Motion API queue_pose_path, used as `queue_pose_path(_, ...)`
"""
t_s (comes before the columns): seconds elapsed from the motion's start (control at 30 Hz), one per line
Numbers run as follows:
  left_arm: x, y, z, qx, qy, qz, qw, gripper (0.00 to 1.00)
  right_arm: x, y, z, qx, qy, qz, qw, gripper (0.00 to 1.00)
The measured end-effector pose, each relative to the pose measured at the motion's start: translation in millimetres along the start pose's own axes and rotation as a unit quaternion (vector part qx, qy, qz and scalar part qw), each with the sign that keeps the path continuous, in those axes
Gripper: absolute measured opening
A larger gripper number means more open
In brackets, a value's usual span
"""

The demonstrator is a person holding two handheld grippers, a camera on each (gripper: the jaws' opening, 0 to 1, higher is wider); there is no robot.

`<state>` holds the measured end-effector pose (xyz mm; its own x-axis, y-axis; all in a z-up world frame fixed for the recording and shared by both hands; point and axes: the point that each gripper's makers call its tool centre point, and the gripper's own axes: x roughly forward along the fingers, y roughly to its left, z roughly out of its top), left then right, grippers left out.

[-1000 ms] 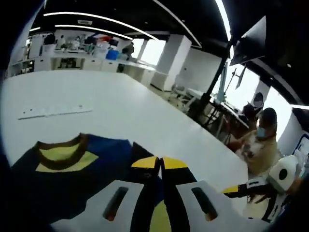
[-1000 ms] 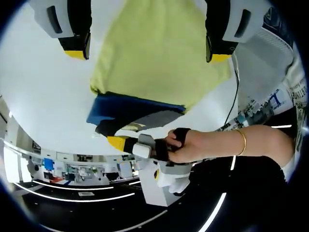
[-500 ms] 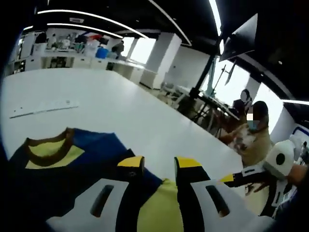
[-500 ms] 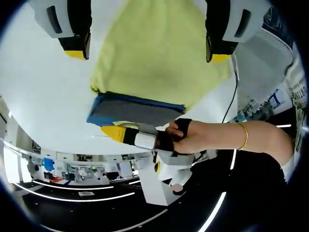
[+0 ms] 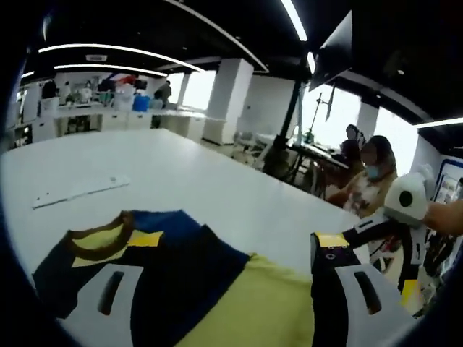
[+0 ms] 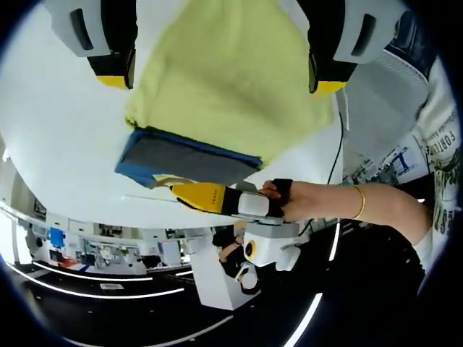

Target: Fold the garment on the visible template until the final outline fits inside the template.

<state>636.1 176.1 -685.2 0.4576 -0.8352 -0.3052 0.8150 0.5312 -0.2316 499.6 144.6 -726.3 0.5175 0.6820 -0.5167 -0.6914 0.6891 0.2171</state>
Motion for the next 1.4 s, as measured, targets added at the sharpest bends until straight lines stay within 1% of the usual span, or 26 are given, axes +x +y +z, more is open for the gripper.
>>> queue_pose_path(0.1, -11.4, -1.1, -3.4, 0.009, 0.002, 0.001, 1.0000, 0.91, -1.3, 5.3, -2.2, -0.014, 0.012, 0.010, 0.9998, 0.99)
queue_pose_path(0.27, -32.3, -7.5, -5.9, 0.027, 0.000, -0.002, 0.9996, 0.99, -3.5, 15.0, -6.9, -0.037, 0.033, 0.025, 0.9985, 0.99)
queue_pose_path(0.33, -39.5, -11.3, -7.7, 0.034, 0.000, -0.007, 0.9994, 0.99, -4.3, 18.1, -8.9, -0.045, 0.041, 0.030, 0.9977, 0.99)
queue_pose_path(0.43, -54.1, -15.4, -14.3, 0.045, 0.009, -0.011, 0.9989, 0.99, -6.0, 23.1, -10.6, -0.055, 0.049, 0.037, 0.9966, 0.99)
queue_pose_path(0.6, -78.6, -18.4, -23.3, 0.047, 0.014, -0.010, 0.9987, 0.99, -9.2, 28.7, -12.0, -0.071, 0.057, 0.043, 0.9949, 0.98)
queue_pose_path(0.73, -100.1, -19.9, -34.8, 0.049, 0.024, -0.009, 0.9985, 0.99, -10.9, 31.3, -15.1, -0.079, 0.065, 0.048, 0.9936, 0.97)
queue_pose_path(0.83, -114.5, -21.2, -44.1, 0.051, 0.035, -0.007, 0.9981, 0.99, -13.4, 35.3, -16.7, -0.087, 0.070, 0.054, 0.9922, 0.94)
queue_pose_path(0.9, -122.9, -22.1, -48.3, 0.052, 0.037, -0.006, 0.9980, 0.99, -14.8, 37.3, -18.3, -0.092, 0.075, 0.059, 0.9912, 0.91)
queue_pose_path(1.07, -147.9, -28.7, -64.7, 0.051, 0.053, -0.008, 0.9973, 0.93, -17.6, 39.0, -23.2, -0.106, 0.085, 0.062, 0.9887, 0.85)
queue_pose_path(1.17, -166.2, -34.9, -79.8, 0.061, 0.068, -0.009, 0.9958, 0.87, -19.9, 41.9, -28.5, -0.116, 0.093, 0.067, 0.9866, 0.80)
queue_pose_path(1.3, -184.2, -41.4, -99.6, 0.061, 0.090, -0.009, 0.9940, 0.81, -21.8, 43.9, -39.7, -0.130, 0.113, 0.069, 0.9826, 0.75)
queue_pose_path(1.33, -187.5, -43.4, -103.2, 0.063, 0.095, -0.012, 0.9935, 0.79, -22.1, 44.2, -42.0, -0.133, 0.117, 0.069, 0.9817, 0.74)
queue_pose_path(1.4, -195.2, -48.1, -111.9, 0.065, 0.105, -0.017, 0.9922, 0.71, -22.8, 45.3, -46.6, -0.141, 0.126, 0.070, 0.9795, 0.71)
